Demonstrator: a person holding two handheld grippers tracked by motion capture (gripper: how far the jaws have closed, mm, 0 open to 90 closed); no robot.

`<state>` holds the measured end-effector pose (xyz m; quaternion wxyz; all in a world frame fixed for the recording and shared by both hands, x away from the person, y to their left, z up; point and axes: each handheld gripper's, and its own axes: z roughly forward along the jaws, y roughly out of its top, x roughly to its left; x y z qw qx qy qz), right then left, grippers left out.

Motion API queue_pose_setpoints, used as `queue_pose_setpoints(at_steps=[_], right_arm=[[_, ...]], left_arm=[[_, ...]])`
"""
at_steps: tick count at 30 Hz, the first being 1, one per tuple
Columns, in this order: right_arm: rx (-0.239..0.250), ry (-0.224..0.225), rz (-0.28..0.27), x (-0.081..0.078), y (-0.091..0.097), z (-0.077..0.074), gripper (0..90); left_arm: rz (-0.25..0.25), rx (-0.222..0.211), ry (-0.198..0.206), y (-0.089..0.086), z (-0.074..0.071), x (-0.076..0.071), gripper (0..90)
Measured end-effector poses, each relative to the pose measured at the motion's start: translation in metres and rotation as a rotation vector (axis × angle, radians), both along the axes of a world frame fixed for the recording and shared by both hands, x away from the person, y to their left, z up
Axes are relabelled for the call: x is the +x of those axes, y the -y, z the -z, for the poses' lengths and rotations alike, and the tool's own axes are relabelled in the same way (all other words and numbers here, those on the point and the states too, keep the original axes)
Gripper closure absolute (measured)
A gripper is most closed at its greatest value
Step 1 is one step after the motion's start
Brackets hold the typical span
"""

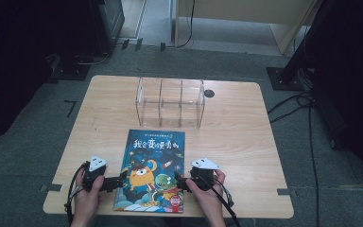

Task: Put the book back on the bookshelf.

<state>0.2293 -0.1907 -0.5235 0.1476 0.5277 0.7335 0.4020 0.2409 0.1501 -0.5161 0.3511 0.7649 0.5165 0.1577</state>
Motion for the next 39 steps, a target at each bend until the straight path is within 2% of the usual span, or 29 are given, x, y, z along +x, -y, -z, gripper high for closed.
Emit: queue_pose_setpoints(at_steps=[5,6,10,13,15,17,20,24,26,30,32,36,39], right_arm=[[0.009,0.009,0.009,0.0,-0.006,0.0,12.4],[0.027,0.007,0.001,-0.001,-0.009,0.001,12.3],[0.043,0.01,-0.013,-0.001,-0.015,0.001,12.7],[0.06,0.011,-0.02,-0.001,-0.019,0.002,12.8],[0.074,0.008,-0.024,-0.001,-0.022,0.002,13.1],[0.08,0.005,-0.03,-0.001,-0.024,0.002,13.6],[0.078,0.006,-0.025,-0.002,-0.028,0.002,15.3],[0.077,0.013,0.015,-0.003,-0.028,0.002,22.7],[0.078,0.013,0.035,-0.004,-0.026,0.001,29.5],[0.141,-0.018,0.101,-0.002,-0.02,0.0,44.3],[0.151,-0.021,0.129,-0.003,-0.018,0.001,49.8],[0.158,-0.023,0.155,-0.003,-0.017,0.0,57.3],[0.206,-0.029,0.157,-0.003,-0.012,-0.002,57.4]], left_arm=[[0.018,-0.009,-0.003,0.008,0.0,-0.001,7.1],[0.023,-0.013,-0.002,0.011,0.0,-0.002,7.1],[0.049,-0.012,-0.003,0.02,0.0,-0.003,7.1],[0.113,-0.038,-0.013,0.025,0.0,-0.004,7.1],[0.133,-0.051,-0.016,0.028,0.0,-0.005,7.2],[0.151,-0.083,-0.024,0.031,0.0,-0.005,7.1],[0.149,-0.053,-0.019,0.034,0.0,-0.005,6.3],[0.147,-0.024,-0.012,0.036,0.0,-0.006,7.0],[0.145,-0.025,-0.011,0.036,0.0,-0.007,7.7],[0.135,-0.041,-0.016,0.034,-0.001,-0.006,10.3],[0.127,-0.051,-0.018,0.032,-0.001,-0.006,11.7],[0.125,-0.033,-0.007,0.033,-0.001,-0.007,14.0],[0.126,-0.041,-0.008,0.032,-0.001,-0.007,14.5]])
